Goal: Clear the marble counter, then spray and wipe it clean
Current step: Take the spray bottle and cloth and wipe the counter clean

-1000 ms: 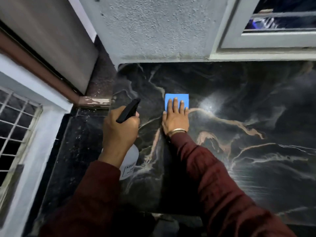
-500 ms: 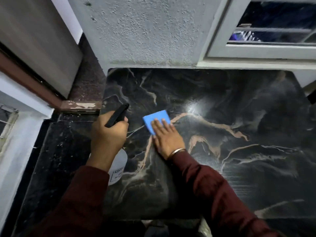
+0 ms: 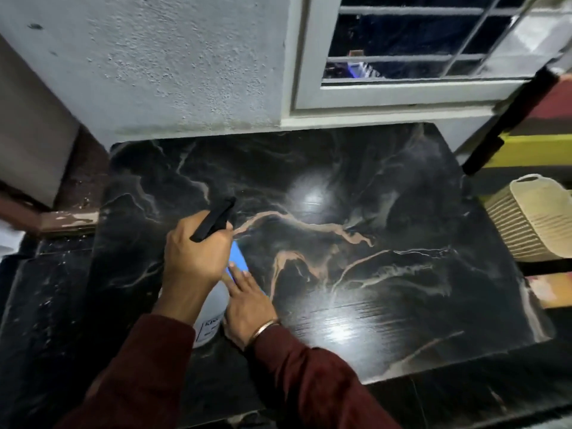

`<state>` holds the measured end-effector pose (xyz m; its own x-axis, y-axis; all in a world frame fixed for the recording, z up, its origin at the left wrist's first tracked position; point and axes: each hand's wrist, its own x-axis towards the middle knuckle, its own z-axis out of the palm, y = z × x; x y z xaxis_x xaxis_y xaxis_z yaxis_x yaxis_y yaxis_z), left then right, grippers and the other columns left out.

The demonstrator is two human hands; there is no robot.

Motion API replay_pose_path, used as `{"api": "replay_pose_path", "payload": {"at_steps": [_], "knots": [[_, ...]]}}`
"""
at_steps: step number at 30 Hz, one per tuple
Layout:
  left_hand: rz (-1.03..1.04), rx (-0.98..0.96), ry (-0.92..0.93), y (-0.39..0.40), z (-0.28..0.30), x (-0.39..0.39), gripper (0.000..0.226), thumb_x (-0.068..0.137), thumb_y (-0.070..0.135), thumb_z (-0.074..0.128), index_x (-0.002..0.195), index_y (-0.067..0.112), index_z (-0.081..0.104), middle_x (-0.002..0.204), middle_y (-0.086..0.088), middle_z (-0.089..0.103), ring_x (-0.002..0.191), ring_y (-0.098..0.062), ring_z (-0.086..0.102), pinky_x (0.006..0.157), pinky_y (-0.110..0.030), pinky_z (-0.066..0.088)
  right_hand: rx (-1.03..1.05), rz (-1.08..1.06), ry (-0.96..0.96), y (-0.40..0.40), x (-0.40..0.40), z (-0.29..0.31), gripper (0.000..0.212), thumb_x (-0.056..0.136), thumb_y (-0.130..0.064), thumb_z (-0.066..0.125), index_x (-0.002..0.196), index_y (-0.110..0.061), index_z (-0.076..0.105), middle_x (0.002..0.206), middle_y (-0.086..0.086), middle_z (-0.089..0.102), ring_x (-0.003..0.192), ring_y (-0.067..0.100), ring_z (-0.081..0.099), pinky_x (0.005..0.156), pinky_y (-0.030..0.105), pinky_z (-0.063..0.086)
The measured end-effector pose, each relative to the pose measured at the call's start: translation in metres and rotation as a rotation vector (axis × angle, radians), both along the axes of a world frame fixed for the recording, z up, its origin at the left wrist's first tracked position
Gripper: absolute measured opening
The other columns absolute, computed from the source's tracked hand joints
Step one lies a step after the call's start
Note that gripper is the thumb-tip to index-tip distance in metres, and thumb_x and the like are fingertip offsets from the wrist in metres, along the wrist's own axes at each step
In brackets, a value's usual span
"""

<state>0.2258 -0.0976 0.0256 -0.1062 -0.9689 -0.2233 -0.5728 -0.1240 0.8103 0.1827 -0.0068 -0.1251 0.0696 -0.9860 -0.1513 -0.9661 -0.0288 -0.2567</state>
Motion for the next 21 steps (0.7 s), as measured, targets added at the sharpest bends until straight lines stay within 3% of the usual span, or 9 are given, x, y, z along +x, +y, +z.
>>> {"api": "replay_pose_path", "payload": {"at_steps": [3, 8, 11, 14, 16, 21], "knots": [[-0.054, -0.005, 0.000, 0.014, -0.001, -0.035, 0.010, 0.082, 0.016, 0.063, 0.074, 0.012, 0.068, 0.069, -0.016, 0.066, 0.074, -0.042, 0.067, 0.069, -0.053, 0.059, 0.024, -0.051, 0.004, -0.004, -0.072, 0.001, 0.062, 0.092, -0.038, 0.023, 0.150, -0.015, 0.026, 0.156, 0.005, 0.028, 0.144, 0.028, 0.023, 0.117, 0.044, 0.019], [-0.130, -0.017, 0.000, 0.036, -0.006, -0.087, 0.010, 0.078, 0.021, 0.063, 0.078, 0.012, 0.067, 0.071, -0.021, 0.065, 0.070, -0.044, 0.066, 0.067, -0.057, 0.057, -0.029, -0.593, 0.108, 0.037, -0.253, -0.003, 0.063, 0.089, -0.032, 0.023, 0.139, -0.001, 0.045, 0.144, 0.018, 0.044, 0.130, 0.040, 0.044, 0.105, 0.049, 0.036], [-0.157, -0.023, 0.013, 0.048, -0.009, -0.121, 0.015, 0.078, 0.023, 0.062, 0.076, 0.008, 0.063, 0.071, -0.025, 0.061, 0.069, -0.047, 0.063, 0.063, -0.059, 0.056, 0.010, -0.885, 0.122, 0.113, -0.359, -0.002, 0.069, 0.089, -0.034, 0.014, 0.140, 0.005, 0.039, 0.145, 0.026, 0.039, 0.131, 0.047, 0.038, 0.109, 0.052, 0.031], [-0.163, 0.000, 0.024, 0.058, -0.005, -0.147, 0.012, 0.081, 0.023, 0.063, 0.076, 0.013, 0.067, 0.071, -0.020, 0.065, 0.071, -0.045, 0.066, 0.066, -0.058, 0.057, 0.008, -1.059, 0.133, 0.147, -0.372, 0.002, 0.061, 0.091, -0.028, 0.024, 0.141, 0.004, 0.036, 0.146, 0.026, 0.037, 0.132, 0.049, 0.034, 0.109, 0.053, 0.030], [-0.159, 0.017, 0.026, 0.064, -0.003, -0.165, 0.010, 0.082, 0.022, 0.064, 0.076, 0.015, 0.068, 0.072, -0.018, 0.068, 0.072, -0.044, 0.067, 0.068, -0.057, 0.058, -0.060, -0.992, 0.153, 0.134, -0.332, 0.000, 0.060, 0.089, -0.026, 0.027, 0.137, 0.006, 0.042, 0.142, 0.026, 0.043, 0.128, 0.049, 0.041, 0.106, 0.054, 0.035], [-0.161, 0.020, 0.041, 0.077, 0.000, -0.205, 0.015, 0.073, 0.027, 0.060, 0.079, 0.025, 0.073, 0.074, -0.007, 0.074, 0.074, -0.034, 0.071, 0.073, -0.054, 0.060, -0.094, -0.308, 0.017, 0.092, -0.206, -0.007, 0.061, 0.090, -0.035, 0.040, 0.147, -0.015, 0.034, 0.154, 0.005, 0.033, 0.142, 0.029, 0.027, 0.117, 0.042, 0.023]]}}
